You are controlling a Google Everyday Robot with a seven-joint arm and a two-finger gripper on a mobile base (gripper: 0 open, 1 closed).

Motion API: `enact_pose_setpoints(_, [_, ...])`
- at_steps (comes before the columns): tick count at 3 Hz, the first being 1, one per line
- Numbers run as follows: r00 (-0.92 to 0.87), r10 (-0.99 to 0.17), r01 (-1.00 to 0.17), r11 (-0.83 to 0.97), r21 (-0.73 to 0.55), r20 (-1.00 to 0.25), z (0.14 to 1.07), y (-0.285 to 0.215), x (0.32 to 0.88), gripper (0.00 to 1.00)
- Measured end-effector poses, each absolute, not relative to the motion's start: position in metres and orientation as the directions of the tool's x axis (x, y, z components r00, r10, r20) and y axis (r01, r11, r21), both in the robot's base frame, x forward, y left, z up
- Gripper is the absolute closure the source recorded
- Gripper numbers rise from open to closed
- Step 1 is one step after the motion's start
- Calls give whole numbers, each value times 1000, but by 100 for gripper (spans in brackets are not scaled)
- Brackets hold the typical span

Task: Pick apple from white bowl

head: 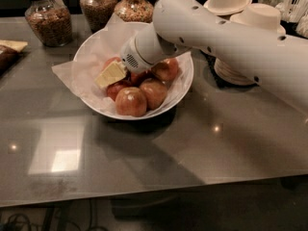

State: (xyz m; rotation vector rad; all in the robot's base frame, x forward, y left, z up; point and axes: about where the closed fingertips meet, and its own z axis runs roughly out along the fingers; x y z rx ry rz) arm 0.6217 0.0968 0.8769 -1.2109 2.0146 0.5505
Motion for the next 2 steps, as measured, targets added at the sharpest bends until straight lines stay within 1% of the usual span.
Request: enact_pose_setpoints(2, [-307, -580, -883, 470, -1, -755, 877, 97, 622, 90])
